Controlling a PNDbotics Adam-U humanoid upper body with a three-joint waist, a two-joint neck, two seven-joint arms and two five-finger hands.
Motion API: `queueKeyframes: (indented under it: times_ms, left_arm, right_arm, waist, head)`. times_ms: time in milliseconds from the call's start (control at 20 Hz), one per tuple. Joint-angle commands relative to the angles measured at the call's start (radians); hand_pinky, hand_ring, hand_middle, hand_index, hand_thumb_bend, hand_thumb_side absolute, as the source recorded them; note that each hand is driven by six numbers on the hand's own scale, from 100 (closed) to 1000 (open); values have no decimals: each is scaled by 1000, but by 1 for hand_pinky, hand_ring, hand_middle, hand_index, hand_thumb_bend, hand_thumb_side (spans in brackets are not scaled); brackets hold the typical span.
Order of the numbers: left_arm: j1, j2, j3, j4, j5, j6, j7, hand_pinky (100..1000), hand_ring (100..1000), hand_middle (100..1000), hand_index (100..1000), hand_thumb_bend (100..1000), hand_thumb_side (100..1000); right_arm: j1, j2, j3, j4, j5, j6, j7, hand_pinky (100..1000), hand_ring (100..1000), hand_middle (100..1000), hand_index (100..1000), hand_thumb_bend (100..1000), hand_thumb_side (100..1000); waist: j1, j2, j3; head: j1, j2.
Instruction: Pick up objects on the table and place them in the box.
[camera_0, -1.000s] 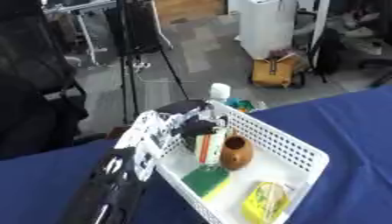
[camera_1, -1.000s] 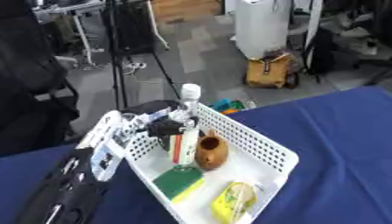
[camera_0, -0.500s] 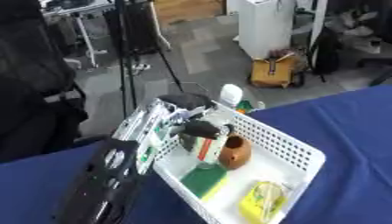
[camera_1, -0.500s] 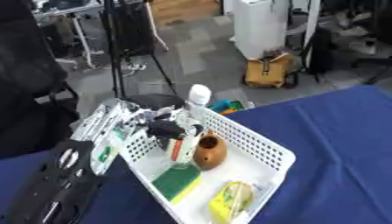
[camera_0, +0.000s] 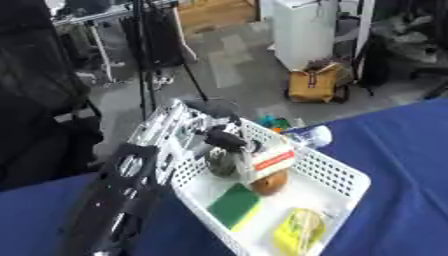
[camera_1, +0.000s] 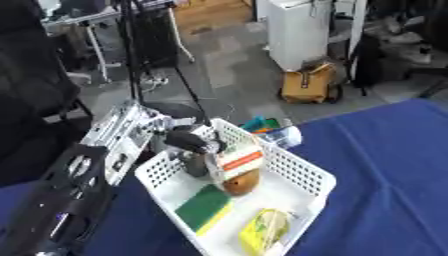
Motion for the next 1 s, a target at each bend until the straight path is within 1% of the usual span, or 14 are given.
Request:
queueKeyframes:
  times_ms: [50,650,750,800,900,1000]
  left_arm:
    - [-27,36,1,-8,-2,-11,-2,1000,1000,1000,1000,439,1000]
    - [-13,46,-5,-42,31,-26,-2,1000,1000,1000,1000,371,1000]
    - [-9,48,1,-61,46,-25,-2,1000,1000,1000,1000,326,1000]
    - [-5,50,4,-79,60,-24,-2,1000,1000,1000,1000,273,1000]
    - [15,57,22,-176,140,-16,1,1000,1000,1000,1000,100,1000]
    - [57,61,47,-313,314,-7,50,1000,1000,1000,1000,118,1000]
  right_arm:
    - [-4,-18,4,-12,-4,-1,4,645,513,583,703,100,776]
    - [-9,-18,3,-12,-1,1,-1,645,514,584,702,100,770]
    - [-11,-17,2,-12,0,2,-3,645,515,584,702,100,772]
    - [-11,-17,2,-12,1,2,-5,645,515,584,702,100,773]
    - [-13,-16,-1,-12,3,4,-10,645,517,585,704,100,777]
    - [-14,-14,-4,-12,6,6,-17,645,518,585,704,100,778]
  waist:
    - [-10,-33,4]
    - [-21,-32,9]
    - [-25,-33,10]
    - [-27,-33,11]
    - [-33,-36,16]
    - [-39,-39,24]
  head:
    - [-1,6]
    - [1,8]
    - [0,9]
    - [-1,9]
    - [-9,9]
    - [-19,9]
